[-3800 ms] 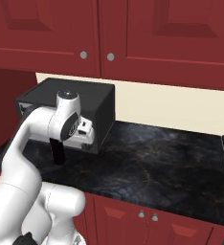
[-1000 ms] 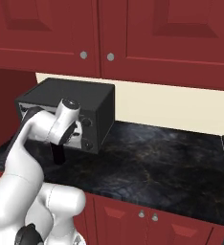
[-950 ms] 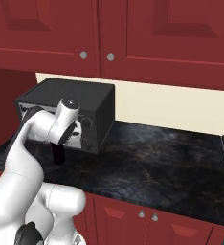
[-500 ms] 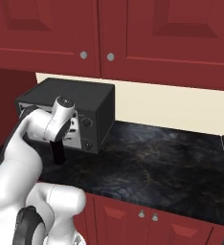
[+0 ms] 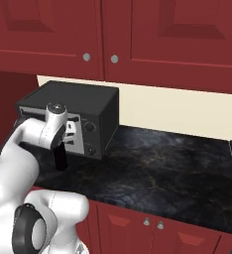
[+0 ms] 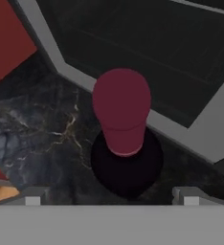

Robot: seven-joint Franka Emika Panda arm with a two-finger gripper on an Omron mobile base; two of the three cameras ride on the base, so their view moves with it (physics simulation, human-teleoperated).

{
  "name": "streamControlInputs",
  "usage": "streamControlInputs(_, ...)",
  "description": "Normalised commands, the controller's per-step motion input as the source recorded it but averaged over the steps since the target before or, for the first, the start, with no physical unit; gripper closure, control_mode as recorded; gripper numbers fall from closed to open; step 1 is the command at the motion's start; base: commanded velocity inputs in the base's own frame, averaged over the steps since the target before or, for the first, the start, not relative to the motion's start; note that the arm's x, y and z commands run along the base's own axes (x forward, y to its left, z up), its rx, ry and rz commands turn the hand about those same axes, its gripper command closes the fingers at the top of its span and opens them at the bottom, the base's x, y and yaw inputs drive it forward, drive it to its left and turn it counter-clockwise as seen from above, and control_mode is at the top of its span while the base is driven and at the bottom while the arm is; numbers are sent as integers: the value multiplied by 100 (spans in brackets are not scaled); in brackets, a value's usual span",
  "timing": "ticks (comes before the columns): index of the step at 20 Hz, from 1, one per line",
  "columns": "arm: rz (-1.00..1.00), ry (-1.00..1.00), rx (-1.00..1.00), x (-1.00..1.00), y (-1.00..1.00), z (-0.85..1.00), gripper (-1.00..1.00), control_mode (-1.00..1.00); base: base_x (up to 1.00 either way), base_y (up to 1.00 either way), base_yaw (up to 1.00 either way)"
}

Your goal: There is a wine glass and glass cup on the dining counter. Place the wine bottle next to the wine glass and the juice bottle next to the glass cup.

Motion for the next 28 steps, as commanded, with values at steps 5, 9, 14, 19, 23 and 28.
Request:
streamControlInputs(5, 0, -6, -6, 18, 0, -7, -100, -100, 0, 0, 0)
streamControlInputs(9, 0, -3, 0, 12, 0, 0, -100, -100, 0, 0, 0)
streamControlInputs(14, 0, -2, 0, 7, 0, -1, -100, -100, 0, 0, 0)
streamControlInputs(19, 0, -1, 0, 5, 4, -9, -100, -100, 0, 0, 0)
streamControlInputs(23, 0, -1, 0, 1, 6, -12, -100, -100, 0, 0, 0)
streamControlInputs(28, 0, -2, 0, 0, 3, -13, -100, -100, 0, 0, 0)
